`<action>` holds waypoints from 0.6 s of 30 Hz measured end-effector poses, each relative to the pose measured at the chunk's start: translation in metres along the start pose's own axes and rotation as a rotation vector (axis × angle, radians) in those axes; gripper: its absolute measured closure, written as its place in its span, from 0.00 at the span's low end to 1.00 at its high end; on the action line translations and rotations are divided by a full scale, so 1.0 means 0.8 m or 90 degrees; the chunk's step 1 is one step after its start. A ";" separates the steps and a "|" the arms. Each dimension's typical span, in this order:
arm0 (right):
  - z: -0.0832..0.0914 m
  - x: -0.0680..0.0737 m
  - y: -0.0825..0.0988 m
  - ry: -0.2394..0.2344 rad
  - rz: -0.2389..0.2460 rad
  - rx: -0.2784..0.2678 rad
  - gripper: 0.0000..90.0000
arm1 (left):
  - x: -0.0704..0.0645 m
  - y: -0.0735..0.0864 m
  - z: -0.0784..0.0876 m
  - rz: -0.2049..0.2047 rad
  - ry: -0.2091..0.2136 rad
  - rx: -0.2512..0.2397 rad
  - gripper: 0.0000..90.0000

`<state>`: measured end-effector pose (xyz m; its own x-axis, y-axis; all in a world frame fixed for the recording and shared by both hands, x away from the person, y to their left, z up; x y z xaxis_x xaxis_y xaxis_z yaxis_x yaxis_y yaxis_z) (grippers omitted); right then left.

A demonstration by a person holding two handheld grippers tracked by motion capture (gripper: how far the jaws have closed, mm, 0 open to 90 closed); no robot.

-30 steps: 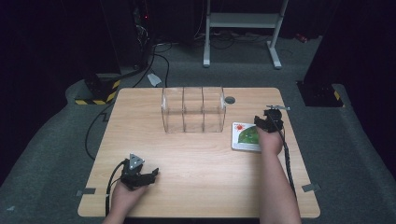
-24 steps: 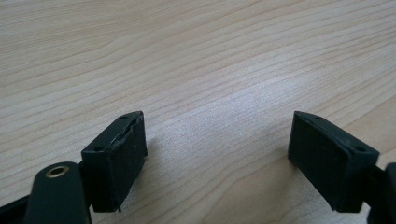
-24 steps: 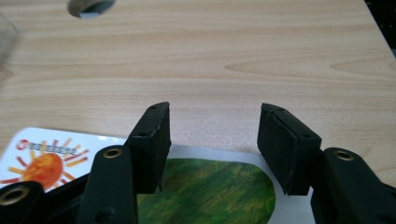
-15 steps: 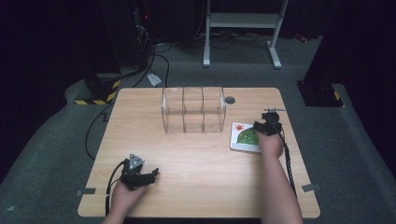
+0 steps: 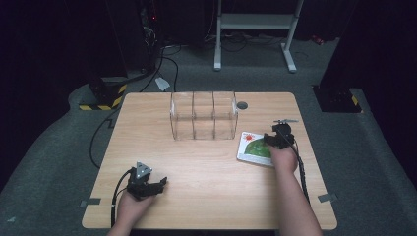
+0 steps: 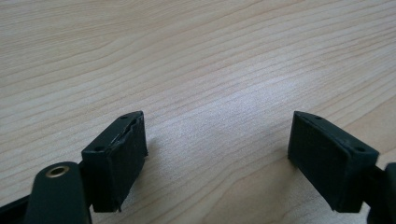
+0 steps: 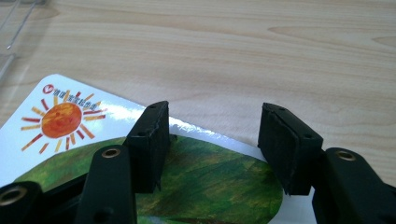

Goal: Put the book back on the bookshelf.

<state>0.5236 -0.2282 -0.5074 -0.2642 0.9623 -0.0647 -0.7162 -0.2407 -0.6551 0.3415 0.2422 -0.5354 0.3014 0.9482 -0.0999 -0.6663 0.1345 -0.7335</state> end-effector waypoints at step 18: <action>-0.001 0.025 0.002 -0.045 -0.011 -0.015 0.56 | 0.000 0.000 0.000 0.000 0.000 0.000 0.22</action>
<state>0.5178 -0.2089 -0.5106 -0.2978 0.9546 -0.0006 -0.7056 -0.2205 -0.6734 0.3415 0.2422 -0.5354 0.3013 0.9484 -0.0993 -0.6662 0.1348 -0.7335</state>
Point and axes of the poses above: each handheld gripper's, and its own axes: z roughly backward along the jaws, y roughly out of its underside, x roughly to its left, the point moved 1 cm from there along -z, roughly forward along the jaws, and after that the axes turned 8 degrees about z, right-handed, at the moved point
